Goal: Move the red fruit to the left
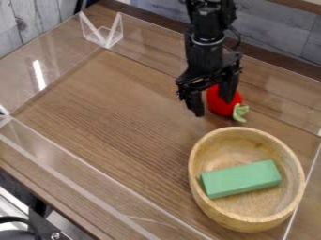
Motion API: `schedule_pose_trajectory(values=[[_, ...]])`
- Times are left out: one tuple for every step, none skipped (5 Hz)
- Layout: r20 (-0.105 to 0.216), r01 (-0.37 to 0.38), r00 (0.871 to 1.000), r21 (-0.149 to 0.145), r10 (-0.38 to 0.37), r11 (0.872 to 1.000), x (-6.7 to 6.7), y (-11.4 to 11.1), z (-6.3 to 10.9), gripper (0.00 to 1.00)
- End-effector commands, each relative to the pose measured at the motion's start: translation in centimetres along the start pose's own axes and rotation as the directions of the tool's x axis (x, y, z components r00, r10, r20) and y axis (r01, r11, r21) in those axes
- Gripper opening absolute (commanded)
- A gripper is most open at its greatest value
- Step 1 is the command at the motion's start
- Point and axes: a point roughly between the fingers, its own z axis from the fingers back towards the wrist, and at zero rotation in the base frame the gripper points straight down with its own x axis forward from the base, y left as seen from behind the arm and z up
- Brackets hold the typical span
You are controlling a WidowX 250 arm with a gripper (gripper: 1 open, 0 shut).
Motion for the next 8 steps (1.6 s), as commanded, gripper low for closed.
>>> schedule_pose_trajectory(values=[[0.036,-0.001,0.999,-0.050,0.002,0.999,1.0,-1.4,1.2,1.00],[0.042,-0.011,0.999,-0.049,0.013,0.999,1.6,-1.6,1.0,1.00],[0.048,-0.020,0.999,-0.049,0.023,0.999,2.1,-1.7,0.8,1.00],[0.053,-0.027,0.998,-0.047,0.029,0.999,2.5,-1.7,0.6,1.00],[0.059,-0.032,0.998,-0.044,0.035,0.999,2.9,-1.8,0.4,1.00],[0.064,-0.037,0.997,-0.042,0.039,0.998,3.3,-1.8,0.3,1.00],[0.068,-0.039,0.997,-0.039,0.042,0.998,3.6,-1.8,0.1,1.00],[0.073,-0.040,0.996,-0.036,0.043,0.999,3.9,-1.8,-0.1,1.00]])
